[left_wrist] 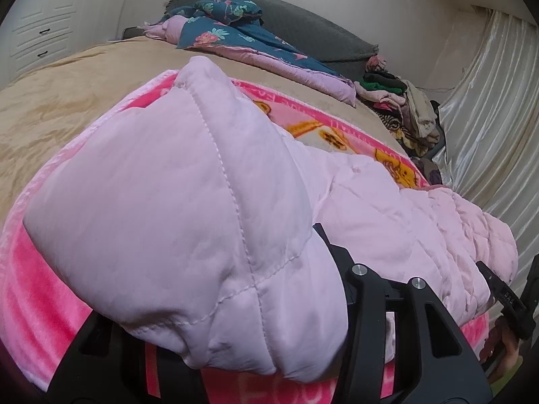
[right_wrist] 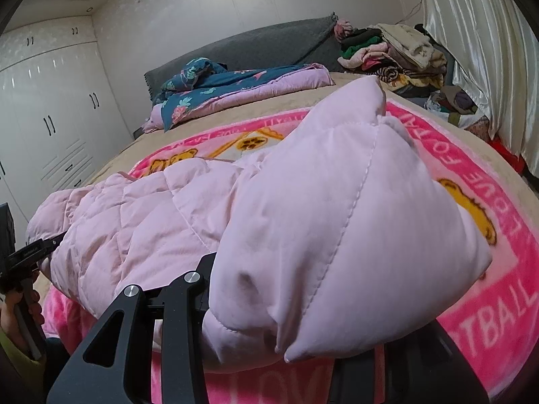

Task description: Fold large clothes

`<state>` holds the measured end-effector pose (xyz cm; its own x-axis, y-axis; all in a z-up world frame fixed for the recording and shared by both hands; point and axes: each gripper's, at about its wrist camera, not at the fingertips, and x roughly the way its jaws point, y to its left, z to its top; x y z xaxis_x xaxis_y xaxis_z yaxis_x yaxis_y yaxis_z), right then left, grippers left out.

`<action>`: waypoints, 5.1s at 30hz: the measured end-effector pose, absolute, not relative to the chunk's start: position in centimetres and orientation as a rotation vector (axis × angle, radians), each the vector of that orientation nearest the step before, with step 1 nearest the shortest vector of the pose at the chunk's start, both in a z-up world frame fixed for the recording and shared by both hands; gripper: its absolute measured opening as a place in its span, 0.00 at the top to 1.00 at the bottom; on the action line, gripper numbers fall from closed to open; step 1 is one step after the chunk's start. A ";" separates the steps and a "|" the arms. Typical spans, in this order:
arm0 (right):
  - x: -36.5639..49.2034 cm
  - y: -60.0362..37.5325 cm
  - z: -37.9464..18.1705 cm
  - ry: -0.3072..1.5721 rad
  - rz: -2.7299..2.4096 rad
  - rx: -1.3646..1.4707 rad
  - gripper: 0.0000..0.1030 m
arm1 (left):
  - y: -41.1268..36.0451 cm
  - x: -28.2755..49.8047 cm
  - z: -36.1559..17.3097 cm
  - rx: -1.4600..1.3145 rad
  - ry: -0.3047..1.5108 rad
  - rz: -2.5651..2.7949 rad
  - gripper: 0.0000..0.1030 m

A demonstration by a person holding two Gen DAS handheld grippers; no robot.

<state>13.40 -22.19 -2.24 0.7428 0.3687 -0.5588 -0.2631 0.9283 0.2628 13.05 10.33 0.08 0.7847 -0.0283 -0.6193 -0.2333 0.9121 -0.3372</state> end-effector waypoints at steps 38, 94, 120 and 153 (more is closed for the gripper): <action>8.0 -25.8 -5.5 0.860 0.280 0.280 0.08 | 11.0 6.8 -2.2 -0.455 0.793 0.131 0.09; -2.0 -15.8 -0.4 0.668 0.387 0.014 0.04 | -0.2 1.6 2.1 -0.170 0.700 0.069 0.09; -2.3 -15.8 0.0 0.663 0.393 0.018 0.04 | 0.0 1.4 2.5 -0.171 0.693 0.075 0.09; -2.5 -15.5 0.6 0.643 0.397 0.006 0.04 | 0.0 1.1 3.1 -0.163 0.688 0.078 0.09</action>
